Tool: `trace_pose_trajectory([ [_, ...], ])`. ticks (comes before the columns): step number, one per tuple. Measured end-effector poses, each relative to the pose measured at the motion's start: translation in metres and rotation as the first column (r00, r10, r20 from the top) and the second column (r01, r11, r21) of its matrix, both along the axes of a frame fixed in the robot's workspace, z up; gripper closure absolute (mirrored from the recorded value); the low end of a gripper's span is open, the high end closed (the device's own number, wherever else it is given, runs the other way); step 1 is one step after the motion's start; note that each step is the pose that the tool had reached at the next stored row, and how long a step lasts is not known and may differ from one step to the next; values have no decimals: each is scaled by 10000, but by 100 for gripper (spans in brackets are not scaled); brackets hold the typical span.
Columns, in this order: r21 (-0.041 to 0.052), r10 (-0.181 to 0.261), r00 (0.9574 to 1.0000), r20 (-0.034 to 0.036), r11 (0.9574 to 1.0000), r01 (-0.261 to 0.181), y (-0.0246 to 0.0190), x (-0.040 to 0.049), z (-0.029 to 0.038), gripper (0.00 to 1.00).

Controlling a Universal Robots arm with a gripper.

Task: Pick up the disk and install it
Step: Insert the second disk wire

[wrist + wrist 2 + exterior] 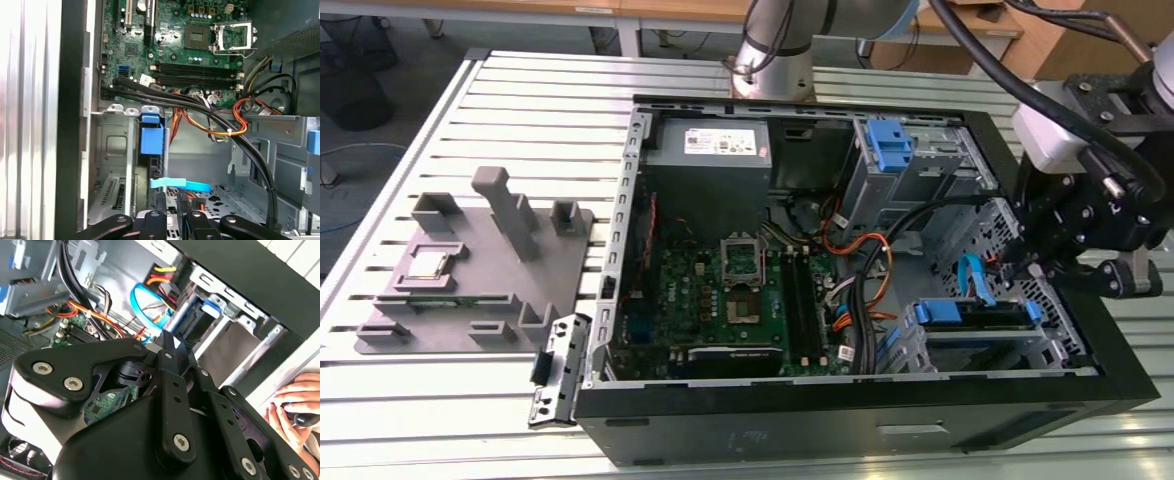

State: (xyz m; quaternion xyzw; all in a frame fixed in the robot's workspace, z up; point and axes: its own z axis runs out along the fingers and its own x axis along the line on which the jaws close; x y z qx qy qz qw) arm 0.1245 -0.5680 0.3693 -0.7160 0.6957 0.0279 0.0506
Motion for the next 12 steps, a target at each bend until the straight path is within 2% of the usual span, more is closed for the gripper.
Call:
trace_pose_trajectory([
  [5,-2,0,10000,-3,10000,0,93,103,-2,76],
  [12,-3,-1,10000,-19,10000,1,191,273,-10,76],
])
